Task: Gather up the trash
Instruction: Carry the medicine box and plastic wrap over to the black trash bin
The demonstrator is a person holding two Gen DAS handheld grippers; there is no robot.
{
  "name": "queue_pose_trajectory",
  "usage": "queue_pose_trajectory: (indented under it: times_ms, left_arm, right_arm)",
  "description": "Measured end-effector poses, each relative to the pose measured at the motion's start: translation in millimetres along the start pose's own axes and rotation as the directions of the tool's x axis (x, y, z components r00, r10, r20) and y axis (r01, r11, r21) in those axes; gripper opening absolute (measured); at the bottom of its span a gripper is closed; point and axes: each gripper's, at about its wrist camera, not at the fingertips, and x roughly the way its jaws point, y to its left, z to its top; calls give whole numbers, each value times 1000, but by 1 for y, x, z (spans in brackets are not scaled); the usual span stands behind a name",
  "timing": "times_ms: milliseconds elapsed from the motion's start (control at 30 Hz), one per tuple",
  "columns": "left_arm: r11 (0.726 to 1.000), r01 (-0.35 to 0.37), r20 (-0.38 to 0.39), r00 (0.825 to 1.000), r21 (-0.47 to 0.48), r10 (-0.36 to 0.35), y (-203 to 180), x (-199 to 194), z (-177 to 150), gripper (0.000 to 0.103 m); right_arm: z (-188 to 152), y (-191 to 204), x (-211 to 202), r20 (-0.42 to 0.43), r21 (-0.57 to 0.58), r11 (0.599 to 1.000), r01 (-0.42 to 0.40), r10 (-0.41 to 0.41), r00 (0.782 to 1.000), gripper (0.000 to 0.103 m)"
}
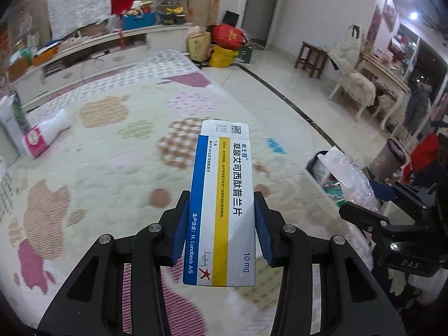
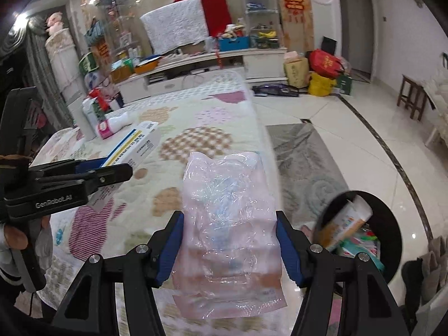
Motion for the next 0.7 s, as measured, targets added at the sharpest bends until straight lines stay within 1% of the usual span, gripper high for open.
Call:
queue_pose_trajectory:
  times_ms: [167,367,467,567,700]
  left_arm:
    - [996,82,-19,997,26,-81,-37,17,10,41]
    - [985,157,-72,986,72,-152,-90,43,19,41]
    - [977,195,-107,977,85,-186,-116,61,28,41]
    - [968,238,-146,963,79,-225,-141,80,34,41]
    - [961,265,-177,953,85,-247,-169,104,39,41]
  right_arm:
    - [-7,-41,-14,3,56,996,68,-69,998,62]
    - [-17,-104,-28,-8,160,974,161,-162,987,62]
    - [-22,-132,-29,-26,204,960,190,-189,982,62]
    - [-28,-153,-26,-41,240,949,205,-201,979,62]
    - [-31,-178,-20,-48,292,933,212,-207,977,63]
